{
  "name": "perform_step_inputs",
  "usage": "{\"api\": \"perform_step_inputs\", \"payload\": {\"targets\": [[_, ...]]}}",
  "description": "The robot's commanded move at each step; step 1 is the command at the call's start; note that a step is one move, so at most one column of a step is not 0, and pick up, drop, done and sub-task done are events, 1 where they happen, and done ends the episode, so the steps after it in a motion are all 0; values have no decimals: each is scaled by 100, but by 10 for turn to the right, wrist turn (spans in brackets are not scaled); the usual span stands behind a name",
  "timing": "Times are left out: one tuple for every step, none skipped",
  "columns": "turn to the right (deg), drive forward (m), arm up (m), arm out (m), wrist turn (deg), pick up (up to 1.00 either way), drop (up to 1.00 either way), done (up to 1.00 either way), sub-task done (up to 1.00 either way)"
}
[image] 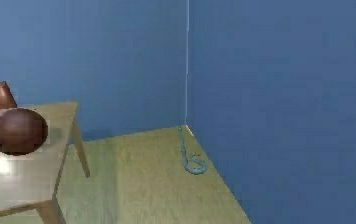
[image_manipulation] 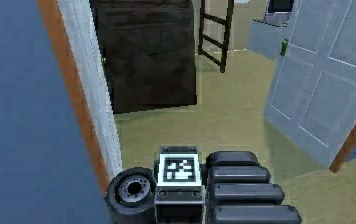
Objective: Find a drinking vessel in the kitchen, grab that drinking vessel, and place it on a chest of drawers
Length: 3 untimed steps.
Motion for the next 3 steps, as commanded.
{"api": "perform_step_inputs", "payload": {"targets": [[450,0,0,0,0,0,0,0,0],[270,0,0,0,0,0,0,0,0],[0,5,0,0,0,0,0,0,0]]}}
